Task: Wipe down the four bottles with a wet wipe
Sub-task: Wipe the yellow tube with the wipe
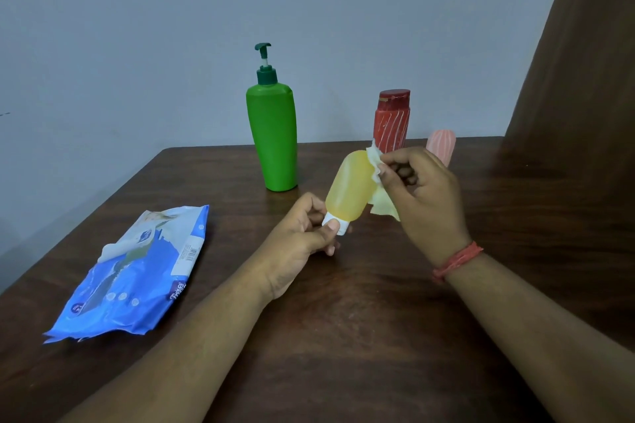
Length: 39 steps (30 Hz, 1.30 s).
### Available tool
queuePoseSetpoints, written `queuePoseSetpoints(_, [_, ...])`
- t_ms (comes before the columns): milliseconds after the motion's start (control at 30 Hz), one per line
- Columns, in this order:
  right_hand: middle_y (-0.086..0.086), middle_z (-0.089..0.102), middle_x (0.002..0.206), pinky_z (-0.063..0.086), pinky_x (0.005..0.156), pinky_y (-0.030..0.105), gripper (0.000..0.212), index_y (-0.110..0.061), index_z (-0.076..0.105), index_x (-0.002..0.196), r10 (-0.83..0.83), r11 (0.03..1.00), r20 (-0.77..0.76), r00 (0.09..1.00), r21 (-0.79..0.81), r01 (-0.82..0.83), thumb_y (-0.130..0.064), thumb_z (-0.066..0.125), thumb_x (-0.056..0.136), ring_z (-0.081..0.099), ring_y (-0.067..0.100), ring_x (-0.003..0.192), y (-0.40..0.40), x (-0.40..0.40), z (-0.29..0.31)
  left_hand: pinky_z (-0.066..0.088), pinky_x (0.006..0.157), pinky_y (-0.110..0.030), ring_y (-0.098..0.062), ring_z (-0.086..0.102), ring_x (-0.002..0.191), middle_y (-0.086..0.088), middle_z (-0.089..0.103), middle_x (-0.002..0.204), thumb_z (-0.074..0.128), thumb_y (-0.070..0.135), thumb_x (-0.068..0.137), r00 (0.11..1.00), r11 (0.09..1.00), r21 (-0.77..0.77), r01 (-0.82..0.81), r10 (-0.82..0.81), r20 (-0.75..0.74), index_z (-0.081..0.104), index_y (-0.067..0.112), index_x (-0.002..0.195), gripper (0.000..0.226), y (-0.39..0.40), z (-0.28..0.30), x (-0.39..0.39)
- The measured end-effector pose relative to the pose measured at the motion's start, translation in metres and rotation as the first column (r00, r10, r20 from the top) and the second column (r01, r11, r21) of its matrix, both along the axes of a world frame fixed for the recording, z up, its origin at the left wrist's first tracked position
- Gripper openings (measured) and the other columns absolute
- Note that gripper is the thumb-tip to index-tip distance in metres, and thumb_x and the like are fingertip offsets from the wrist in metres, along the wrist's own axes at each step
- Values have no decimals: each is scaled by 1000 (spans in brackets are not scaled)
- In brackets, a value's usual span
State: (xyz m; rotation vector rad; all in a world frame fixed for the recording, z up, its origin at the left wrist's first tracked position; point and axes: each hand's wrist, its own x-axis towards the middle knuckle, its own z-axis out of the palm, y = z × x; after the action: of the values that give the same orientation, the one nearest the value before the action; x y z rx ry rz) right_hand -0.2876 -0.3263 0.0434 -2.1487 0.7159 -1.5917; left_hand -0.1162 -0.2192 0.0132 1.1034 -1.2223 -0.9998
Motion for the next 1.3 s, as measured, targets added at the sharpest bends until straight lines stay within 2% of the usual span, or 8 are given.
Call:
queuePoseSetpoints(333, [-4,68,85,59,69,38,11,-18,63,91,184,952,-53,982,258,-164,-15,74,90,65,11,79,10,12,-12,52,73,-24,-15,45,62,-20,61,101,51,2,101,995,997,17,-72,73,-71,41,10,99,13,-1,-2,0])
queuePoseSetpoints(500, [-4,68,85,59,72,36,13,-25,65,89,147,948,151,978,261,-183,-14,73,90,68,15,82,8,8,-4,50,71,-21,-13,46,61,-12,68,97,55,5,100,999,999,17,-28,29,-19,45,3,107,12,-2,-1,-4])
queuePoseSetpoints(633, [-5,67,83,57,68,37,14,-23,65,87,229,948,12,973,225,-226,-13,74,89,66,16,78,10,11,-11,52,67,-21,-17,45,64,-17,56,93,50,2,101,990,996,17,-86,87,-111,42,10,98,12,-1,1,-4])
queuePoseSetpoints(733, [-4,66,80,51,63,25,11,-12,67,83,205,973,-109,973,131,-191,-9,76,86,62,10,72,13,14,-13,55,69,-24,-18,43,62,-17,49,95,50,2,101,974,994,29,-103,106,-199,40,13,90,18,-2,1,-1])
queuePoseSetpoints(900, [-1,62,89,46,71,17,2,-9,71,90,-4,992,-38,999,-123,-1,-7,72,90,57,6,80,10,8,-2,51,70,-22,-14,45,60,2,68,83,51,4,101,998,998,8,-56,56,-25,40,10,96,13,-3,-1,-6])
queuePoseSetpoints(1067, [3,63,94,45,74,21,6,-10,74,97,-20,918,-376,926,-375,-133,-12,71,91,57,11,86,10,7,-10,50,64,-20,-21,43,65,-19,57,96,52,3,101,988,994,23,-102,104,-117,40,14,87,21,-3,-1,-6])
queuePoseSetpoints(1233, [6,63,94,38,79,11,4,-6,72,95,-108,940,-189,976,-338,39,-8,70,92,54,8,88,2,0,-1,50,69,-20,-17,43,62,-2,72,88,56,9,99,999,1000,3,-14,15,-44,43,15,91,16,-2,-2,-4])
queuePoseSetpoints(1300, [5,62,94,41,77,15,5,-7,72,96,-58,920,-314,948,-385,-71,-9,69,93,55,11,87,6,1,-6,47,63,-16,-25,43,68,1,71,83,56,8,100,997,999,3,-35,35,-72,43,13,92,17,-2,-2,-4])
